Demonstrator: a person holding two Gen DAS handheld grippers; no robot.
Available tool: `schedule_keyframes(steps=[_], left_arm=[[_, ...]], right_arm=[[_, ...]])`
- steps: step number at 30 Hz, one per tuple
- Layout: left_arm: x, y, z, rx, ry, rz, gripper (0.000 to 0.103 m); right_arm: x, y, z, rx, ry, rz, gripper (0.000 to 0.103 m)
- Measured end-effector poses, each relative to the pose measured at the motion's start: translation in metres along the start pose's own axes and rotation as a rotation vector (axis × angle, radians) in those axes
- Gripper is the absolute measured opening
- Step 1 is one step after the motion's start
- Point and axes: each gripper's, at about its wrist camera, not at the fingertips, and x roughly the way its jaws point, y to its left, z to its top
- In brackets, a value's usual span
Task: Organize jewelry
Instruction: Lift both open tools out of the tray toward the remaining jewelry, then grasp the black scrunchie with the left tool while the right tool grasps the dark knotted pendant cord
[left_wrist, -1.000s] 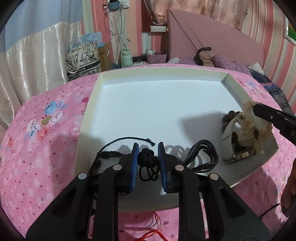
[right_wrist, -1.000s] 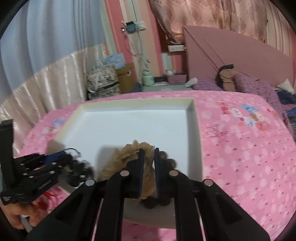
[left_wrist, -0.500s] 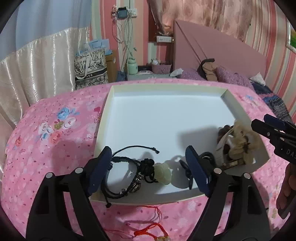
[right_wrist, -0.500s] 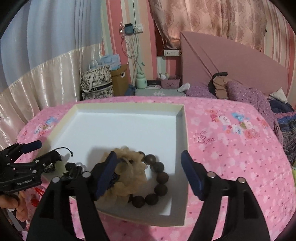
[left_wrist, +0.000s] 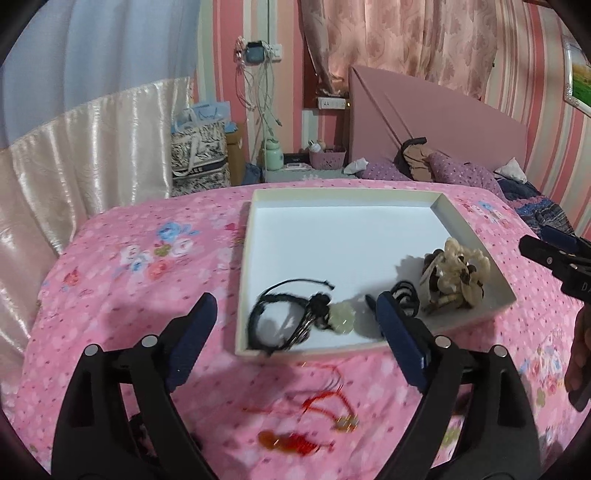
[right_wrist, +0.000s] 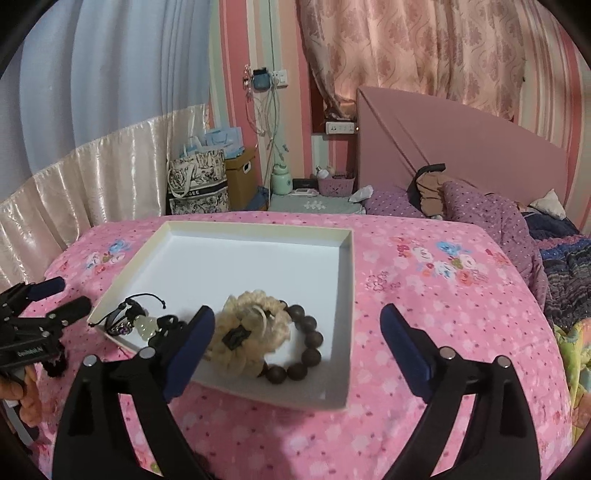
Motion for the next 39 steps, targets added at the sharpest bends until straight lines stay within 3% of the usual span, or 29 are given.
schedule_keyframes(steps=[7, 13, 15, 23, 30, 39], left_arm=[[-0.033, 0.035, -0.034, -0.024, -0.010, 0.010, 0.088], [-0.058, 0.068, -0.066, -0.028, -0.022, 0.078, 0.088], [-0.062, 0.078, -0.078, -0.033, -0.016, 0.083, 0.088], [-0.062, 0.096, -0.112, -0.030, 0.028, 0.082, 0.088], [-0.041, 0.098, -0.116, -0.024, 0.073, 0.069, 0.088], [-0.009, 0.100, -0.114, -0.054, 0.162, 0.056, 0.085]], right_arm=[[-0.032, -0.019, -0.036, 0.039, -0.011, 0.042, 0.093], [-0.044, -0.037, -0.065, 0.080, 0.014, 0.032, 0.093], [-0.045, -0.037, -0.075, 0.102, 0.030, 0.063, 0.093], [-0.043, 0.003, -0.107, 0.094, 0.073, 0.144, 0.093], [-0.020, 0.044, -0.118, 0.038, 0.139, 0.177, 0.093], [0.008, 0.071, -0.123, -0.050, 0.221, 0.129, 0.093]])
